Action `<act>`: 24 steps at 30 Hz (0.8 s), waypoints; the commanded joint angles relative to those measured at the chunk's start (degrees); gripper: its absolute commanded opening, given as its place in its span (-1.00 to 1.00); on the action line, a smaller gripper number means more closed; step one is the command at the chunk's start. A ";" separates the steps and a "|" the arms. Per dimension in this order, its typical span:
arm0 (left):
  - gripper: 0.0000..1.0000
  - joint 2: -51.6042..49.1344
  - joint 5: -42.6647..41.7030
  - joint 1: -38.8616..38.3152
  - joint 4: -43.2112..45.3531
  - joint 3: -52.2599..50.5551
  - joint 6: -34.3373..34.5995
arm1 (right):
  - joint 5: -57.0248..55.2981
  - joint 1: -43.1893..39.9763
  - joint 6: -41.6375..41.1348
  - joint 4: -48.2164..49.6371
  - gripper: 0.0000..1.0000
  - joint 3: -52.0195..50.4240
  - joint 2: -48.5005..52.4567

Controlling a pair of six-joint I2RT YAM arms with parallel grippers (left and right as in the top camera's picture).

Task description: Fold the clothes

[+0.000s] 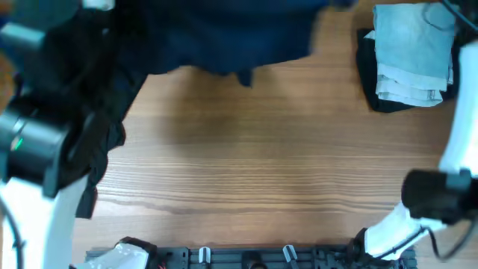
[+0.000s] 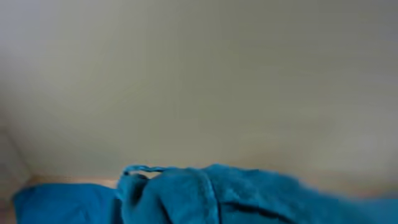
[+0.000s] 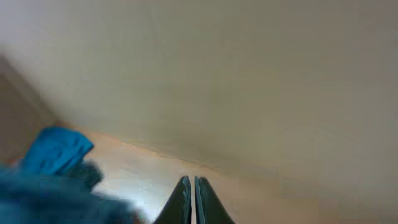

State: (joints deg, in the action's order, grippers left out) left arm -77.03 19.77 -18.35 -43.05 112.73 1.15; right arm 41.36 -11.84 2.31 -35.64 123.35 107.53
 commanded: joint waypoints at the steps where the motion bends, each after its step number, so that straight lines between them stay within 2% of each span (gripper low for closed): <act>1: -0.92 3.80 -0.52 -0.81 -4.22 0.96 -0.42 | 5.25 3.37 -1.31 11.82 -0.91 0.28 9.07; 3: -0.92 2.69 -4.59 -2.16 -9.75 0.96 2.67 | 5.25 3.80 -2.19 13.64 -0.91 0.28 11.96; 6: -0.92 -1.73 -9.29 -4.33 -15.15 0.90 2.80 | 6.19 3.78 -2.25 11.47 -0.91 0.28 14.14; 12: -0.92 -11.30 -9.27 -6.56 -13.68 0.90 2.75 | 7.19 3.74 -2.23 -2.21 -0.89 0.31 13.33; 13: -0.92 -11.96 -9.27 -6.56 -13.07 0.90 2.75 | 7.21 3.74 -2.03 -3.93 -0.83 0.31 13.09; 15: -0.92 -12.79 -9.25 -6.56 -11.54 0.90 2.75 | 7.67 3.74 -1.90 -7.69 -0.49 0.31 12.13; 17: -0.92 -12.96 -8.72 -6.51 -9.75 0.90 2.73 | 9.42 3.74 -1.79 -10.16 -0.29 0.31 10.93; 24: -0.92 -13.22 -2.25 -6.49 0.42 0.90 2.75 | 13.46 6.75 2.43 -22.40 -0.15 0.31 2.64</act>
State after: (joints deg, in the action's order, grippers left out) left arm -91.18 13.63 -24.75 -46.63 112.77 3.36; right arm 51.75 -7.62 1.34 -53.91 123.26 116.55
